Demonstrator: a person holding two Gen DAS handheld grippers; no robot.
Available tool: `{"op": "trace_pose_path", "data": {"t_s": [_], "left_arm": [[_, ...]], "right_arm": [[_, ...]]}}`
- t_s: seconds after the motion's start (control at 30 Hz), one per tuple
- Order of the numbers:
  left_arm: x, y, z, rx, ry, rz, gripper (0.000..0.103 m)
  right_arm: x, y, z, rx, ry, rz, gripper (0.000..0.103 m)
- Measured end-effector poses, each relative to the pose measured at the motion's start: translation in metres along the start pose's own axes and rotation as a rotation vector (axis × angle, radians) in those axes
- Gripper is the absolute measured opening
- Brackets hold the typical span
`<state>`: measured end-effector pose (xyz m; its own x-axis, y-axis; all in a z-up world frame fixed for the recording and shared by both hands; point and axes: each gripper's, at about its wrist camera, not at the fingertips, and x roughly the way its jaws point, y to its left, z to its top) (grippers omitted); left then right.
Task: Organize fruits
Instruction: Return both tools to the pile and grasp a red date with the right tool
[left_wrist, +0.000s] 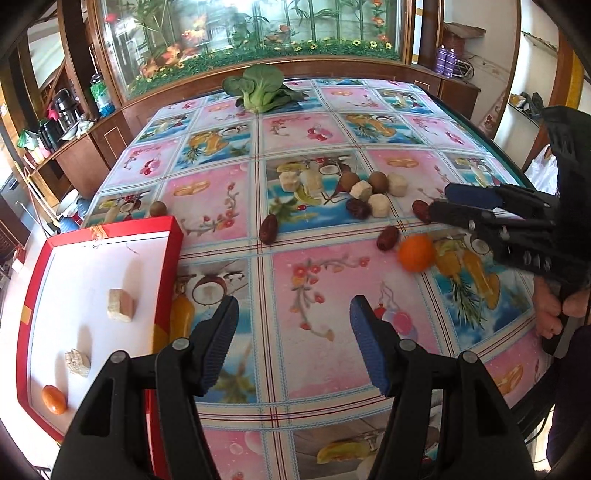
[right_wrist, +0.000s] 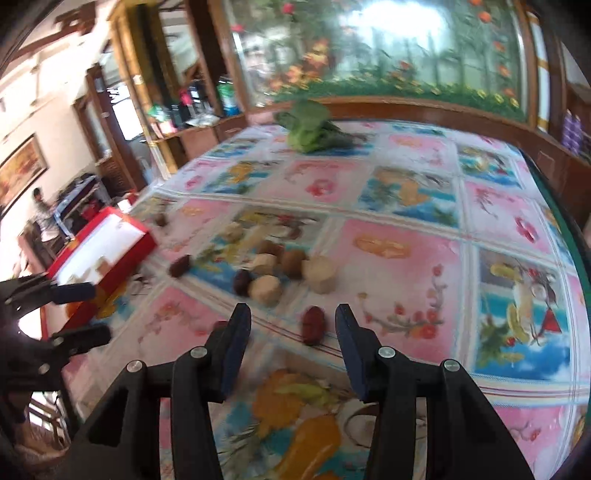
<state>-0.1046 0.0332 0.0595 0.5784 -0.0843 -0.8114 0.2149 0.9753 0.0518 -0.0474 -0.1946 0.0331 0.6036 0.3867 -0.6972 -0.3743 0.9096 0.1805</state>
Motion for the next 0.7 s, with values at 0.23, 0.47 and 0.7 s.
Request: {"op": "trace_pose_path", "data": {"t_s": [0.23, 0.47, 0.7], "left_arm": [[0.005, -0.03, -0.001, 0.096, 0.002, -0.068, 0.064], [0.003, -0.061, 0.0, 0.157, 0.0, -0.203, 0.064], [0.02, -0.087, 0.0, 0.176, 0.037, -0.278, 0.064]], "right_arm": [[0.021, 0.01, -0.001, -0.049, 0.059, -0.034, 0.029], [0.028, 0.002, -0.001, -0.034, 0.082, -0.046, 0.018], [0.024, -0.014, 0.001, 0.074, 0.106, 0.01, 0.018]]}}
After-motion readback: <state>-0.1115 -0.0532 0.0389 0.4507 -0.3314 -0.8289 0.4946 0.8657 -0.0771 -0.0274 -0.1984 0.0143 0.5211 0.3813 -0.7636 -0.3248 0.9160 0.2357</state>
